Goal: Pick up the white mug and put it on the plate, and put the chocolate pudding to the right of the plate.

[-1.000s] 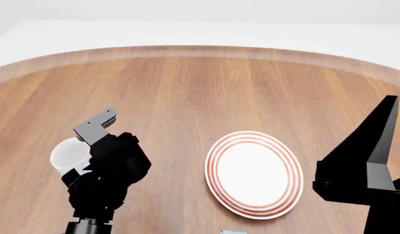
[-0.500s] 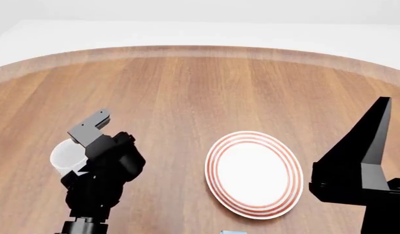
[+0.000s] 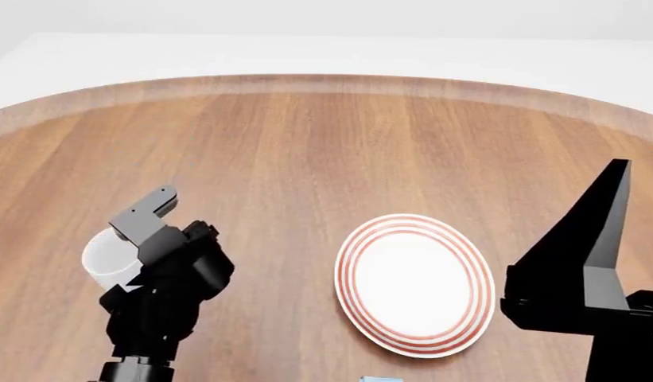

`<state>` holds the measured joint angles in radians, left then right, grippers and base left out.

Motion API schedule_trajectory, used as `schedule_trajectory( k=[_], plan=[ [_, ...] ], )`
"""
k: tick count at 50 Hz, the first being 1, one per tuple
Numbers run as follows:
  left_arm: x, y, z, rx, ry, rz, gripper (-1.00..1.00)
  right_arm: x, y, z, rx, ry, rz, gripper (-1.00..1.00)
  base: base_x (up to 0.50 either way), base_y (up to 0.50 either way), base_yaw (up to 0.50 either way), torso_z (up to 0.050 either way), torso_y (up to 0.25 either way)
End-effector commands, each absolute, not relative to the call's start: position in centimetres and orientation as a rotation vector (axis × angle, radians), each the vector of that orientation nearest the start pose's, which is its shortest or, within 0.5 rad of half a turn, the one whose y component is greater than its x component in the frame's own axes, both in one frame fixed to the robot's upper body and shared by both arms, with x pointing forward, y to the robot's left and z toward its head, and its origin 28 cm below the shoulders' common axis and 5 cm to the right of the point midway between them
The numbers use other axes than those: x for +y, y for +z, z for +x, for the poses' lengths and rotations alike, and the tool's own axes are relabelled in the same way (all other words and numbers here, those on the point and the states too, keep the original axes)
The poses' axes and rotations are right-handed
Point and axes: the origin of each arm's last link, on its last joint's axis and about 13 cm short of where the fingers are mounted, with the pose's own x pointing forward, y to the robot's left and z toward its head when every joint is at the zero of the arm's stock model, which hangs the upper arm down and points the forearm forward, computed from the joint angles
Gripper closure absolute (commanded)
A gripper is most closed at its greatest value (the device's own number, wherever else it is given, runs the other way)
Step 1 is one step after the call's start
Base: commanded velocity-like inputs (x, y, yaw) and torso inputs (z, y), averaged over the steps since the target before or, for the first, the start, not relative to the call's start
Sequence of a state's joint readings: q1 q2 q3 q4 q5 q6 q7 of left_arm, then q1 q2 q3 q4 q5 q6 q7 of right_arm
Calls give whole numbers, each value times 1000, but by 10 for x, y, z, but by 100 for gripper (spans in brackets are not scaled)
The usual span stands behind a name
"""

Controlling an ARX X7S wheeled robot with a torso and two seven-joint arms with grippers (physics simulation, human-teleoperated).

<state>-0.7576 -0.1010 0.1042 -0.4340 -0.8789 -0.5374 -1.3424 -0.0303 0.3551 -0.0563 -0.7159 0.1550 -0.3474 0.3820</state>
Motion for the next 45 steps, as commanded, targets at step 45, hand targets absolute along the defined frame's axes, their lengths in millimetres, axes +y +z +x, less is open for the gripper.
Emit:
schedule_trajectory(
  k=[45],
  plan=[
    [186,97,356,650,898,-401,-100,-123,177,168,-1004,-82,36,-100,0,0,0,0,0]
  ],
)
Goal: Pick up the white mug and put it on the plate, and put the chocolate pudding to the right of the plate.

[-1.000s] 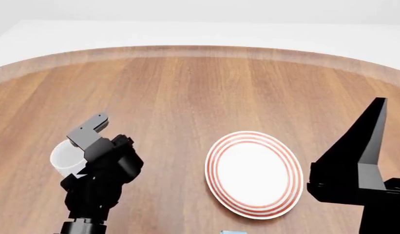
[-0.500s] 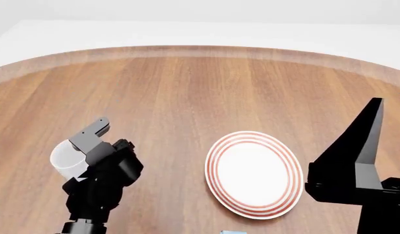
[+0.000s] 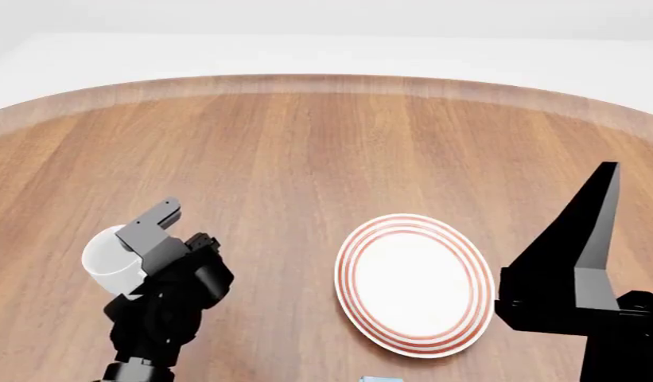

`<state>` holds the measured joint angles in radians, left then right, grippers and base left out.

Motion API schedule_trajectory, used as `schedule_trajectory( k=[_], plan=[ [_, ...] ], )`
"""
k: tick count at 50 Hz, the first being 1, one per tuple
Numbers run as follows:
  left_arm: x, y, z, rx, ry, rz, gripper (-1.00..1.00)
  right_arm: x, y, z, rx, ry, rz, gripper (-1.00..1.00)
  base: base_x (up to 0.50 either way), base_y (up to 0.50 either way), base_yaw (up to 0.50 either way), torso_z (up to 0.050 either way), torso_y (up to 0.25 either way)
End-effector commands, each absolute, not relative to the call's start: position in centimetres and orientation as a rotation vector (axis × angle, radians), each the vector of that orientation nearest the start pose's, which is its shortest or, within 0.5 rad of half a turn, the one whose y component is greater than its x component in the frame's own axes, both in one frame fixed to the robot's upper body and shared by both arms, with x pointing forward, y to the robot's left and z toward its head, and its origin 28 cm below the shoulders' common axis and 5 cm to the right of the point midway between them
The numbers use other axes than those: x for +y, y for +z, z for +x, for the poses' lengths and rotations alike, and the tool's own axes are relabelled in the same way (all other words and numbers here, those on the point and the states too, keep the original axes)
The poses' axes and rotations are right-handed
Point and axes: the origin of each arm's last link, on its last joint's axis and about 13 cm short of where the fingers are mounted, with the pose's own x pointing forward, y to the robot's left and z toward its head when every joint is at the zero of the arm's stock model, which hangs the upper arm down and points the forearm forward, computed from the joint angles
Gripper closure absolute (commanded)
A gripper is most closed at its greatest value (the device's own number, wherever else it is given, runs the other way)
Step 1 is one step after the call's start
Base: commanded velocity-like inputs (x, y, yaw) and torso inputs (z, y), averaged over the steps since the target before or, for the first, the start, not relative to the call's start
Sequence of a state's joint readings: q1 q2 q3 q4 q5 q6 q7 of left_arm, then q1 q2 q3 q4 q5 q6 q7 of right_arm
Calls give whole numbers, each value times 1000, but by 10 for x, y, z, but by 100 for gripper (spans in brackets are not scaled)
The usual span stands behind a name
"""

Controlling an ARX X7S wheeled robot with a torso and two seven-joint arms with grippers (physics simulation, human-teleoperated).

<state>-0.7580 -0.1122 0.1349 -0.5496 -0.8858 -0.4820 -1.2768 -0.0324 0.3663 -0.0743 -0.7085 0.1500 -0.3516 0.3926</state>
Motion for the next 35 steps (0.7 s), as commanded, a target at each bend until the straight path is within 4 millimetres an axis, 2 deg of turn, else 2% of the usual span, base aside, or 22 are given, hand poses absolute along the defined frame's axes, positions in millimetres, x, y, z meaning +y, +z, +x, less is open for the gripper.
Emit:
schedule_trajectory(
  k=[1,4,5,22,33,35],
  plan=[
    [187,96,356,651,898,-401,-100,-123,177,168,-1004,-82,36,-100,0,0,0,0,0],
    [187,95,356,644,885,-398,-100,-122,176,168,-1001,-79,35,-100,0,0,0,0,0],
    [187,94,357,645,885,-399,100,-122,176,168,-1000,-78,35,-100,0,0,0,0,0],
    [189,87,358,651,887,-374,100,-122,175,168,-996,-75,35,-100,0,0,0,0,0],
    [188,89,357,629,862,-361,100,-122,175,168,-995,-73,33,-100,0,0,0,0,0],
    [187,95,357,585,821,-336,100,-121,175,168,-993,-72,32,-100,0,0,0,0,0]
  ],
)
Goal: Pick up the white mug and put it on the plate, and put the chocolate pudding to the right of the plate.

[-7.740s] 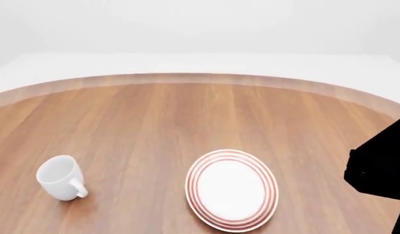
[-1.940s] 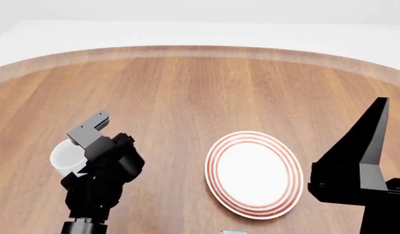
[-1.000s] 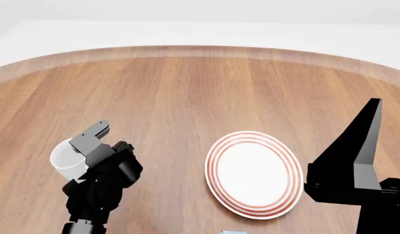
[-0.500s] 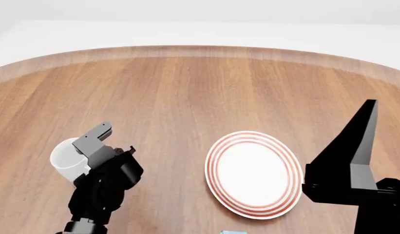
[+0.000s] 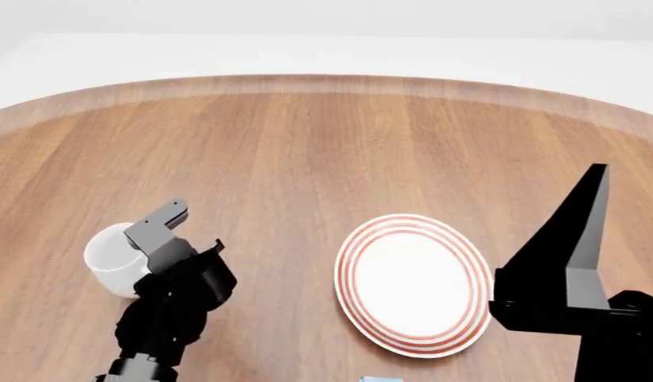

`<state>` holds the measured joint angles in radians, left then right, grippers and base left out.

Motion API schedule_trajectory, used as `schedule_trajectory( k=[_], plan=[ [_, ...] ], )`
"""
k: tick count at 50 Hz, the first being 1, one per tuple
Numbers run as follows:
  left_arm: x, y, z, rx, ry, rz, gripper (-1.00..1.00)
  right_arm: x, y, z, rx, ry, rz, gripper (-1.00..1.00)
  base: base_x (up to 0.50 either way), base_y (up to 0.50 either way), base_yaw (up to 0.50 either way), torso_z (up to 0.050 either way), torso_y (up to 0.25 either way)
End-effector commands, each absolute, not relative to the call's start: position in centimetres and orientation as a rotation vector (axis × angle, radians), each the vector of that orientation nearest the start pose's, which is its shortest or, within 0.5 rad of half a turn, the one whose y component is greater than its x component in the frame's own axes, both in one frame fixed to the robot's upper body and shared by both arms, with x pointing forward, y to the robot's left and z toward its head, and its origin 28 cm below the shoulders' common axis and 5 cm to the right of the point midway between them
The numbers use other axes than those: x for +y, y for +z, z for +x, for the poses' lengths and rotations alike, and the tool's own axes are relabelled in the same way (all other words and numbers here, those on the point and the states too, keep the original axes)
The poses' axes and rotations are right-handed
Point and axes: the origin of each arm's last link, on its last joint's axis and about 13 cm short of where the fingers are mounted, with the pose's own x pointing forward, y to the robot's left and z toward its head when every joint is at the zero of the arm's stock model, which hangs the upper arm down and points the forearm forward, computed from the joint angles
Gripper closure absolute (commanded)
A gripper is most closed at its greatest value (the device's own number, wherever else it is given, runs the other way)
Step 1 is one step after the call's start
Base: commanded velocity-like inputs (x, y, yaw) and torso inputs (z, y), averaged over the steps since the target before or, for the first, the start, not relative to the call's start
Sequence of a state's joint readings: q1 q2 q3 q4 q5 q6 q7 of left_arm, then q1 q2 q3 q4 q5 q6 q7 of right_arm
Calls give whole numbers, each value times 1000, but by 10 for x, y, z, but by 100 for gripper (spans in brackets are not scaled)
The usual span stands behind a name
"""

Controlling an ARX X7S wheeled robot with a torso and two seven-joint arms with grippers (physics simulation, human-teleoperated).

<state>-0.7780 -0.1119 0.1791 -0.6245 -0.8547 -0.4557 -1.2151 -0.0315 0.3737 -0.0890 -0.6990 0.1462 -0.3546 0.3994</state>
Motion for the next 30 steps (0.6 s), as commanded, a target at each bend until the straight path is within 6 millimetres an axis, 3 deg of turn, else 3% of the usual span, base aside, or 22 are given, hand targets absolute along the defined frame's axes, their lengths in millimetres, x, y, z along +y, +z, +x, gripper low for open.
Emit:
schedule_trajectory(
  k=[1,11,16,24,26,30],
  plan=[
    [187,98,356,574,808,-330,100,-121,175,168,-992,-72,32,-100,0,0,0,0,0],
    [173,158,338,239,466,-122,100,-121,175,169,-994,-72,28,-100,0,0,0,0,0],
    [165,197,307,58,230,79,100,-121,175,168,-997,-70,25,-100,0,0,0,0,0],
    [159,230,278,17,-67,279,100,-121,175,168,-995,-71,24,-100,0,0,0,0,0],
    [159,233,275,5,-85,301,100,-121,175,168,-996,-71,25,-100,0,0,0,0,0],
    [154,246,269,-11,-286,332,100,-120,176,168,-1000,-69,26,-100,0,0,0,0,0]
  ],
)
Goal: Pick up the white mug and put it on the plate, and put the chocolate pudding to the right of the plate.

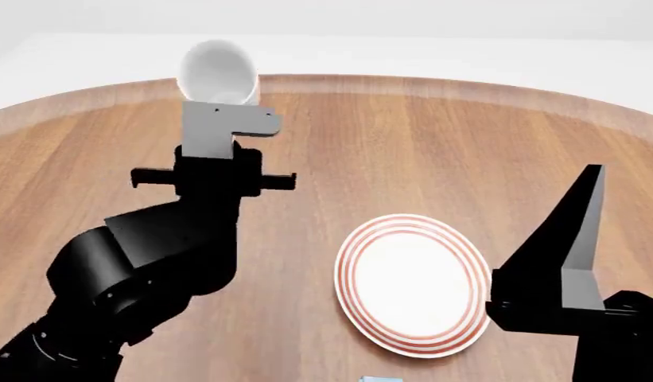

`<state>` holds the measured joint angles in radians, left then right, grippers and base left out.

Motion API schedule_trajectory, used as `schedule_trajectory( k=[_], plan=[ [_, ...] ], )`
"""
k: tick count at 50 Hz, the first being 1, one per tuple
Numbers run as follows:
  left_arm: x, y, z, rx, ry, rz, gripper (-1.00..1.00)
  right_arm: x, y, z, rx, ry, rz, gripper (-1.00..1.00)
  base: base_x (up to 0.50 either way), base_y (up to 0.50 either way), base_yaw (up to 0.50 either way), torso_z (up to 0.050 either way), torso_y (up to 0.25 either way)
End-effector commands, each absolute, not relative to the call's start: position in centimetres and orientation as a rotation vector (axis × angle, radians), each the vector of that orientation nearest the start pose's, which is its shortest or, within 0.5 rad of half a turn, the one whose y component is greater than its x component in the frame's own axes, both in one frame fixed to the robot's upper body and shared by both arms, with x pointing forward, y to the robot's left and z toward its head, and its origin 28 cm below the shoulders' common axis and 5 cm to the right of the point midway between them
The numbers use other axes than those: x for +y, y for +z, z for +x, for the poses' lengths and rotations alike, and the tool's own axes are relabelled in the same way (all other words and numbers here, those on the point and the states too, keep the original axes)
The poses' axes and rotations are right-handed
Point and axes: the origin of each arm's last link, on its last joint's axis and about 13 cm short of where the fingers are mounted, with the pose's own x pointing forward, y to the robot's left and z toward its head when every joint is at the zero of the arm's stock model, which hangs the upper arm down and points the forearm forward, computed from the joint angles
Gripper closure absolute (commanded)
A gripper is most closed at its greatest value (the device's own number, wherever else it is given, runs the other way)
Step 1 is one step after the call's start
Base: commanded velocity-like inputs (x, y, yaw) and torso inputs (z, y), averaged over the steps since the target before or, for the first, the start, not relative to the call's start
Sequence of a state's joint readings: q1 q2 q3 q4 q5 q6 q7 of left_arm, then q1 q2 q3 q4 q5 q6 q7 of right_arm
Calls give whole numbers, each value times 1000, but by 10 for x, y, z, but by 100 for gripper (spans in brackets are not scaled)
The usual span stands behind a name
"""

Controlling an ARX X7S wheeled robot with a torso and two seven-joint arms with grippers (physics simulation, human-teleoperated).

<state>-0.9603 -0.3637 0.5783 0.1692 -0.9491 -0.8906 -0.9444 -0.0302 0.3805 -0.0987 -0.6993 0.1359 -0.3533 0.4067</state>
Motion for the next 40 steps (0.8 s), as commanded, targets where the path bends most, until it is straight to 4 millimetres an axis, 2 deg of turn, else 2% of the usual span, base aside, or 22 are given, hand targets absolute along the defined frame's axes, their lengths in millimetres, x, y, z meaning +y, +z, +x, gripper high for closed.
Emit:
schedule_trajectory(
  k=[1,4,9,12,15,20,29,34,40],
  plan=[
    [153,247,269,-21,-298,354,100,-120,176,168,-1001,-69,26,-100,0,0,0,0,0],
    [148,253,262,-13,-478,424,100,-121,177,168,-1002,-72,27,-100,0,0,0,0,0],
    [141,263,254,14,-646,408,100,-121,176,168,-1003,-71,28,-100,0,0,0,0,0],
    [139,266,256,16,-662,420,100,-121,177,168,-1003,-71,28,-100,0,0,0,0,0],
    [134,274,268,75,-770,368,100,-121,177,168,-1003,-71,29,-100,0,0,0,0,0],
    [130,272,275,124,-836,414,100,-122,176,168,-999,-72,31,-100,0,0,0,0,0],
    [127,285,297,231,-858,407,100,-121,176,168,-1000,-69,33,-100,0,0,0,0,0],
    [123,274,309,352,-859,472,100,-120,175,168,-998,-68,32,-100,0,0,0,0,0],
    [119,257,320,412,-877,450,100,-120,175,169,-997,-70,33,-100,0,0,0,0,0]
  ],
)
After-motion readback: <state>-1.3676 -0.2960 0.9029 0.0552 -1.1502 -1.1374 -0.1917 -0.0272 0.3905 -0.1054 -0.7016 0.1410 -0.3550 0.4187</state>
